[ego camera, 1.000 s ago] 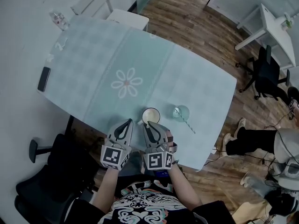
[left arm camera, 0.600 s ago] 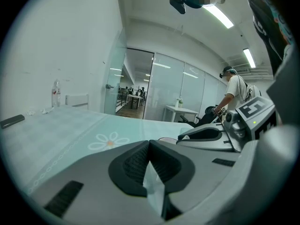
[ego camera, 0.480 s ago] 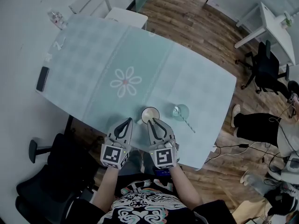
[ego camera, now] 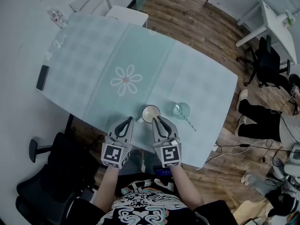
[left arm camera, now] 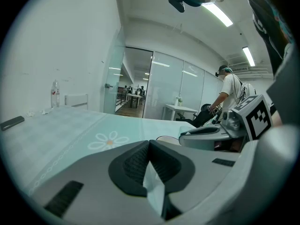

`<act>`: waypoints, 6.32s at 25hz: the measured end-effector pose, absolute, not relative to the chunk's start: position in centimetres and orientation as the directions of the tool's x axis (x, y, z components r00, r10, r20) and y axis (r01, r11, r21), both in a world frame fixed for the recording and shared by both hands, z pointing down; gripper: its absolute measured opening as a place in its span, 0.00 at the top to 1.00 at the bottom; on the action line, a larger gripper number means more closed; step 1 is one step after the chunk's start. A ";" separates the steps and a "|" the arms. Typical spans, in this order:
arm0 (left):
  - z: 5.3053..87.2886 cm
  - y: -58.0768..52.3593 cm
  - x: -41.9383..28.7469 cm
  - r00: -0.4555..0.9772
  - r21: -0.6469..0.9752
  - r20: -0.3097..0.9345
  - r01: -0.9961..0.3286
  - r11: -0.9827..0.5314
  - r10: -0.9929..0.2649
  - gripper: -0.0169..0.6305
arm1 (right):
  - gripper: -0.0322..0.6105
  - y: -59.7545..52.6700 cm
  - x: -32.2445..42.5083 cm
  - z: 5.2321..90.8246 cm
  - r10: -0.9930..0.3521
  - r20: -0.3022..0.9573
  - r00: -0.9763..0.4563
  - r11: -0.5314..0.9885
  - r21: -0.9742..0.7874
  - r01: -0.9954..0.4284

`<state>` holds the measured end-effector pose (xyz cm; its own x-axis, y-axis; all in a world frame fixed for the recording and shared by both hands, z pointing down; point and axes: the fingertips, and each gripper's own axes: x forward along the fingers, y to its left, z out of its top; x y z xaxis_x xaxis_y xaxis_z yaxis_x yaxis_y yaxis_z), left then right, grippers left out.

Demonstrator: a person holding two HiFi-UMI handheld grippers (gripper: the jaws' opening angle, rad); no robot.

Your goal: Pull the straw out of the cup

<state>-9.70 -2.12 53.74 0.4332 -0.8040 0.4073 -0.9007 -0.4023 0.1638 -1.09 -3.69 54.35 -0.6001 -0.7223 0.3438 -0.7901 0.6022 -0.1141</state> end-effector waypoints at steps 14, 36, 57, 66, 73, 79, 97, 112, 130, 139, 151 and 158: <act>54.0 -1.4 -8.5 0.451 0.144 0.420 -0.890 -0.433 -0.788 0.97 | 0.85 -3.5 0.2 55.2 -0.715 0.351 -0.605 0.581 -0.182 -0.793; 54.0 -1.6 -8.0 0.471 0.155 0.419 -0.879 -0.450 -0.776 0.97 | 0.85 -3.3 0.4 54.8 -0.694 0.343 -0.633 0.602 -0.206 -0.772; 52.7 -2.7 -7.3 0.494 0.152 0.377 -0.868 -0.474 -0.783 0.97 | 0.85 -2.8 1.3 53.8 -0.706 0.331 -0.626 0.587 -0.221 -0.779; 52.2 -2.6 -7.3 0.498 0.153 0.364 -0.866 -0.477 -0.787 0.97 | 0.85 -2.5 1.7 53.2 -0.710 0.323 -0.626 0.583 -0.228 -0.780; 51.9 -2.5 -7.0 0.511 0.155 0.353 -0.858 -0.489 -0.784 0.97 | 0.85 -2.3 1.9 53.2 -0.701 0.324 -0.636 0.580 -0.259 -0.772; 51.7 -2.4 -6.9 0.514 0.156 0.347 -0.856 -0.493 -0.784 0.97 | 0.85 -2.1 2.2 53.2 -0.707 0.317 -0.632 0.569 -0.274 -0.775; 50.5 -2.6 -6.2 0.527 0.148 0.324 -0.848 -0.509 -0.785 0.97 | 0.85 -1.5 2.7 52.5 -0.710 0.317 -0.629 0.572 -0.261 -0.777; 50.0 -2.3 -6.2 0.544 0.132 0.325 -0.836 -0.533 -0.774 0.97 | 0.85 -1.4 3.1 52.2 -0.726 0.301 -0.618 0.556 -0.271 -0.786; 48.9 -2.2 -6.1 0.567 0.126 0.310 -0.820 -0.558 -0.763 0.97 | 0.85 -1.0 3.7 50.7 -0.761 0.270 -0.590 0.512 -0.308 -0.802; 48.2 -2.8 -6.4 0.565 0.162 0.279 -0.825 -0.542 -0.776 0.97 | 0.85 -0.9 4.7 49.8 -0.781 0.257 -0.570 0.493 -0.308 -0.814; 46.7 -3.4 -6.1 0.566 0.155 0.246 -0.824 -0.545 -0.787 0.97 | 0.85 -1.2 5.6 47.8 -0.817 0.199 -0.542 0.476 -0.300 -0.827; 46.4 -3.8 -6.2 0.557 0.177 0.223 -0.830 -0.528 -0.800 0.97 | 0.85 -1.1 6.5 45.0 -0.850 0.097 -0.518 0.483 -0.252 -0.839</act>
